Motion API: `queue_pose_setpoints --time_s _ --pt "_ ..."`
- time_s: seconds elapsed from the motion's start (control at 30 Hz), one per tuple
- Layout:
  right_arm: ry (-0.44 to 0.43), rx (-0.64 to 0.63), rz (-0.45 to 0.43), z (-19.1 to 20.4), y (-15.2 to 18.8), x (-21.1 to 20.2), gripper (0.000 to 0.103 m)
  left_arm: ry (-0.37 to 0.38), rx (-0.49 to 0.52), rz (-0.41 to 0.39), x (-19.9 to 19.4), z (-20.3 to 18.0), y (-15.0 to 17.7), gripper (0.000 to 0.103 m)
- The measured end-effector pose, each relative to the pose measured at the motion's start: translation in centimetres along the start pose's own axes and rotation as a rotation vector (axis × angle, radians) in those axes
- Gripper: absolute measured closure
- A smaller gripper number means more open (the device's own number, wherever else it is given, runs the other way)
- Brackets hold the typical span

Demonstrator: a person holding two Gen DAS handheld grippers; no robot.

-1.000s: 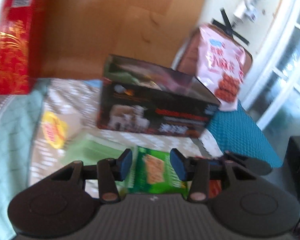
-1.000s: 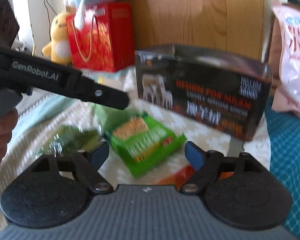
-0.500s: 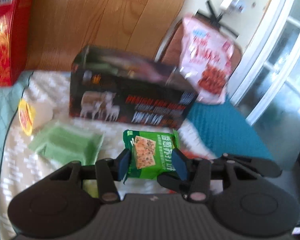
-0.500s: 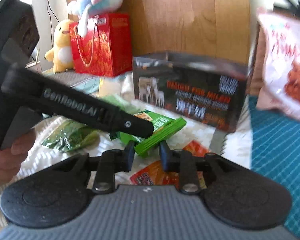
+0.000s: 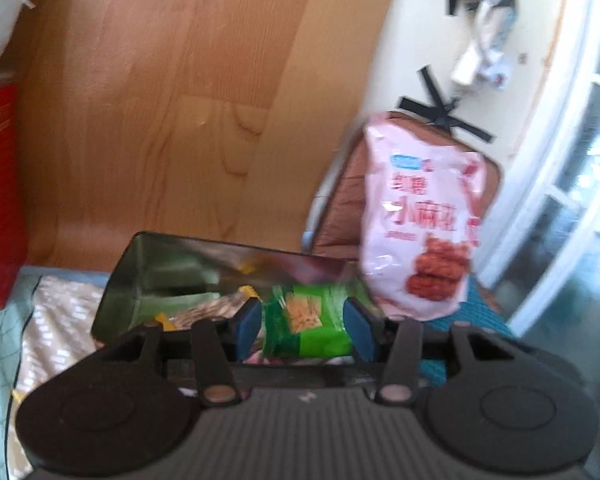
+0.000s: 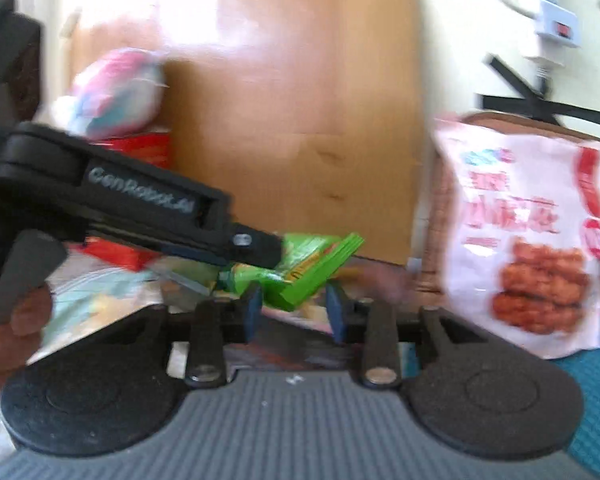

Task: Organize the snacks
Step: 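Carry the green cracker pack with the left gripper into the black tin and release, then grasp the orange-red snack packet with the left gripper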

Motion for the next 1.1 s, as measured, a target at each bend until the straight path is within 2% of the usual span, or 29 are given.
queue_pose_setpoints --time_s 0.07,0.17,0.37,0.43,0.5,0.57,0.67,0.8,0.87,0.93,1.1 --pt "-0.026 0.074 -0.005 -1.2 0.5 -0.8 0.060 0.050 -0.005 -0.006 -0.9 0.1 1.2 0.056" --pt "-0.103 0.153 0.022 -2.5 2.8 -2.7 0.060 0.075 0.012 0.009 -2.8 0.0 4.3 0.056" --pt "-0.229 0.307 0.178 -3.9 8.1 -3.6 0.062 0.170 -0.047 0.147 -3.6 0.1 11.9 0.058" --pt "-0.219 0.336 0.202 -4.0 8.9 -3.4 0.064 0.180 -0.079 0.181 -3.1 0.2 13.7 0.058" --pt "-0.260 0.384 0.236 -4.1 9.7 -3.1 0.066 0.169 -0.107 0.221 -2.4 0.4 15.1 0.060" --pt "-0.305 0.419 0.257 -3.4 10.1 -2.8 0.068 0.151 -0.100 0.196 -2.7 0.3 15.5 0.061" --pt "-0.344 0.374 0.269 -1.1 10.1 -3.4 0.068 0.149 -0.110 0.186 -2.8 0.7 15.6 0.061" --pt "-0.377 0.352 0.272 1.0 10.4 -3.8 0.068 0.194 -0.150 0.170 -3.0 1.6 15.8 0.062" --pt "-0.399 0.385 0.277 0.9 10.4 -3.5 0.073 0.211 -0.175 0.171 -3.0 2.0 15.7 0.064" --pt "-0.412 0.393 0.287 0.7 10.4 -3.4 0.076 0.221 -0.206 0.174 -2.9 2.3 15.6 0.079" --pt "-0.432 0.379 0.287 1.9 10.3 -3.5 0.079 0.241 -0.251 0.143 -3.6 3.5 14.9 0.086"
Point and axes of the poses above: each gripper's, at about its wrist camera, not at the fingertips, and x roughly the way its jaws point, z to its left, y to its underside, the point moved 4 cm from there along x, roughly the way its jaws point, and after that the axes turned 12 degrees about z, right-handed, at the moved point
